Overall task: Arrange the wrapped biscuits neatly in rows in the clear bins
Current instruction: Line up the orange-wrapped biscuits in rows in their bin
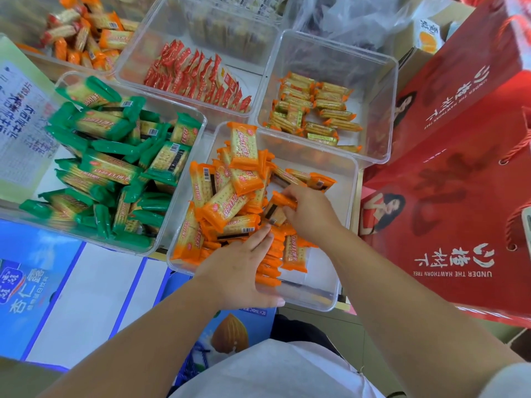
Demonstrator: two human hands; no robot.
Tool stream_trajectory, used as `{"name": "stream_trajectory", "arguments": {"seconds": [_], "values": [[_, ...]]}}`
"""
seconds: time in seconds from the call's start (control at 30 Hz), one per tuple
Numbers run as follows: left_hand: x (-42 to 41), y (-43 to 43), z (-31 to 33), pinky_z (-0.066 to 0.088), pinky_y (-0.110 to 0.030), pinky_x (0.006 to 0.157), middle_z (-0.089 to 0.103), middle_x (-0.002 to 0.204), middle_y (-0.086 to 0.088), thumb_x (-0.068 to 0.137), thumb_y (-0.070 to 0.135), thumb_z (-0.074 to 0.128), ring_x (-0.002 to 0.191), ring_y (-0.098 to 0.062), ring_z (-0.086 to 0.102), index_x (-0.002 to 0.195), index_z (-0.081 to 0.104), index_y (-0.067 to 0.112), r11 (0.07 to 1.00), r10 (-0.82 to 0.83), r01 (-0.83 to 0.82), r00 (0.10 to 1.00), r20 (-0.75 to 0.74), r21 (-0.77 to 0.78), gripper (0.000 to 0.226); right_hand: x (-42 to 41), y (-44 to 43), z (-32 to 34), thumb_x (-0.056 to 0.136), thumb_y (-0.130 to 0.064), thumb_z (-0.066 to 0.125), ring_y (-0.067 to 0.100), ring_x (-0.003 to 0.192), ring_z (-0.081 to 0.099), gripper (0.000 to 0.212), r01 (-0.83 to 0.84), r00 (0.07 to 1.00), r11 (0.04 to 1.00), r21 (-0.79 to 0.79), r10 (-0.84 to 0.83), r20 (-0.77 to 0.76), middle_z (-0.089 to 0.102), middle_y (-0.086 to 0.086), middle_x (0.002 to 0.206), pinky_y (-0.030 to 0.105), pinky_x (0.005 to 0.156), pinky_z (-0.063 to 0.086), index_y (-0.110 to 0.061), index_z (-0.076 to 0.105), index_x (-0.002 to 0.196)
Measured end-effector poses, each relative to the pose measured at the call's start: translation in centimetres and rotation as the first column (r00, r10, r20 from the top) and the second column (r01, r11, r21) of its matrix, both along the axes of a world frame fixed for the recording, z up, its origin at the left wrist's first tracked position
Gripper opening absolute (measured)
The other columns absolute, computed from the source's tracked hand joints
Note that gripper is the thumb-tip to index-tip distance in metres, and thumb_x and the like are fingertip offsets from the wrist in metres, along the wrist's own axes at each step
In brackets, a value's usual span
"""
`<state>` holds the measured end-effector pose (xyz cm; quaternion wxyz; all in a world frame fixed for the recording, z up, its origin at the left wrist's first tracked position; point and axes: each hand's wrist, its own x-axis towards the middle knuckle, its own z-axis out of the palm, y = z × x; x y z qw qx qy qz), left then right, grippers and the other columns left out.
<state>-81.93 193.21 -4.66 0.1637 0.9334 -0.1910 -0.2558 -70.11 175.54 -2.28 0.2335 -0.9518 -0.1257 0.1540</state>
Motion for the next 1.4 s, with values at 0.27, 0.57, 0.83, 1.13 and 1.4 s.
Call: {"name": "stream_trajectory", "arguments": {"seconds": [0.27, 0.57, 0.83, 1.13, 1.4], "values": [[-0.1, 0.0, -0.1, 0.049, -0.041, 0.101, -0.033, 0.161, 0.020, 0.061, 0.105, 0.027, 0.134, -0.019, 0.042, 0.160, -0.011, 0.029, 1.000, 0.001, -0.001, 1.000, 0.017, 0.010, 0.131, -0.8, -0.1, -2.5, 0.096, -0.029, 0.060, 0.025, 0.109, 0.061, 0.028, -0.302, 0.953, 0.943, -0.137, 0.294, -0.076, 0.071, 0.001, 0.111, 0.040, 0.087, 0.049, -0.022, 0.068, 0.121], [0.2, -1.0, 1.4, 0.050, -0.034, 0.060, -0.029, 0.166, 0.005, 0.059, 0.107, 0.011, 0.099, -0.022, 0.061, 0.162, 0.001, 0.018, 0.992, -0.053, 0.035, 0.988, 0.142, 0.123, 0.136, 2.2, -0.7, -1.4, 0.095, -0.014, 0.049, 0.021, 0.114, 0.056, 0.038, -0.410, 0.897, 0.898, -0.159, 0.365, -0.250, 0.071, -0.008, 0.118, 0.039, 0.093, 0.045, -0.033, 0.071, 0.119], [0.6, -1.7, 0.8, 0.036, -0.034, 0.062, -0.026, 0.167, 0.007, 0.059, 0.108, 0.017, 0.102, -0.024, 0.056, 0.162, 0.000, 0.017, 0.989, 0.026, -0.039, 0.996, 0.087, 0.143, 0.138, 3.9, -1.1, -2.7, 0.088, 0.005, 0.052, 0.024, 0.118, 0.061, 0.048, -0.174, 0.967, 0.979, -0.105, 0.150, -0.205, 0.069, 0.005, 0.126, 0.039, 0.094, 0.053, -0.020, 0.070, 0.124], [0.3, -1.3, 0.9, 0.046, -0.035, 0.074, -0.028, 0.166, 0.010, 0.061, 0.106, 0.020, 0.113, -0.022, 0.054, 0.162, 0.000, 0.019, 0.994, 0.041, -0.049, 0.996, 0.078, 0.097, 0.135, 4.4, -0.8, -3.2, 0.063, -0.061, 0.072, 0.030, 0.130, 0.041, 0.088, -0.564, 0.825, 0.614, -0.552, 0.445, -0.349, 0.047, -0.002, 0.143, 0.050, 0.096, 0.034, -0.036, 0.046, 0.143], [0.3, -1.1, 0.6, 0.051, -0.038, 0.083, -0.031, 0.164, 0.013, 0.060, 0.107, 0.021, 0.122, -0.023, 0.050, 0.162, -0.003, 0.021, 0.996, 0.049, -0.053, 0.997, 0.057, 0.078, 0.136, 2.4, -1.3, -2.3, 0.094, -0.029, 0.059, 0.026, 0.118, 0.054, 0.024, -0.469, 0.865, 0.680, -0.563, 0.482, -0.137, 0.060, 0.000, 0.126, 0.040, 0.091, 0.040, -0.024, 0.066, 0.116]]}}
